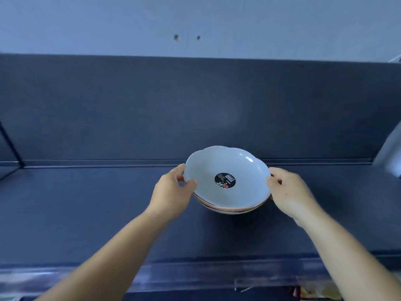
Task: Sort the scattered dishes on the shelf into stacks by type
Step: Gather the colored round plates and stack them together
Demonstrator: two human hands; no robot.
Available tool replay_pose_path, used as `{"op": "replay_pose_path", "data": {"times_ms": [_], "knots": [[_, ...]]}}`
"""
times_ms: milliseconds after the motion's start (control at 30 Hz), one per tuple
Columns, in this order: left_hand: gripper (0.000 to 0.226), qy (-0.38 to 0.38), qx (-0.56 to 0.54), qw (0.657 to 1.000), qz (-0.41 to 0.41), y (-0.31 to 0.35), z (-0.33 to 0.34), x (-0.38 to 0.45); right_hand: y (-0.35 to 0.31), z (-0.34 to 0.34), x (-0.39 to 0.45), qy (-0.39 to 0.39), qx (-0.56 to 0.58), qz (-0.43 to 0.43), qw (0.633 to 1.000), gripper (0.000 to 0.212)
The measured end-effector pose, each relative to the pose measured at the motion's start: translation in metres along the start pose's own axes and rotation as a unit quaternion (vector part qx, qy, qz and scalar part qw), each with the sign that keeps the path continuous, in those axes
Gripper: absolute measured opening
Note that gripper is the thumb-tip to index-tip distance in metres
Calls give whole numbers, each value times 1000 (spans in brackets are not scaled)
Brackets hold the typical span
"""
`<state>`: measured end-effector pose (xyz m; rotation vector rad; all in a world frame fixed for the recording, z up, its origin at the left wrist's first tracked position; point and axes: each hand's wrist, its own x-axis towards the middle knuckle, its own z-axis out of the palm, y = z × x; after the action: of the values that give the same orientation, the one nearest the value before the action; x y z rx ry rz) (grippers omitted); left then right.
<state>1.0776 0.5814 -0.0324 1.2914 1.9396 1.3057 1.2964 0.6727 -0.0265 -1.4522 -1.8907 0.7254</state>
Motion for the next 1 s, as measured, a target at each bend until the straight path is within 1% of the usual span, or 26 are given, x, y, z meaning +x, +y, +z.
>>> {"op": "replay_pose_path", "data": {"times_ms": [200,400,500,700,733,833,867,933,1000], "knots": [[27,69,-3,997,-26,-36,-102,-47,-76,64,-53,-33,40,-48,997,29],[27,130,-6,991,-44,-66,-193,-96,-137,127,-95,-77,69,-98,990,26],[24,162,4,985,-50,-78,-232,-118,-166,155,-112,-99,86,-125,983,25],[24,219,26,973,-61,-102,-299,-150,-220,205,-139,-157,123,-153,968,25],[28,229,23,971,-63,-105,-308,-153,-228,213,-141,-164,125,-157,966,24],[57,268,0,960,-79,-109,-335,-161,-255,236,-145,-181,126,-177,959,24],[59,278,-2,957,-83,-112,-344,-163,-264,244,-146,-186,125,-183,957,24],[51,293,-7,952,-82,-119,-361,-163,-282,261,-145,-194,127,-194,953,24],[38,314,-18,945,-86,-130,-381,-159,-300,280,-143,-205,131,-209,947,23]]}}
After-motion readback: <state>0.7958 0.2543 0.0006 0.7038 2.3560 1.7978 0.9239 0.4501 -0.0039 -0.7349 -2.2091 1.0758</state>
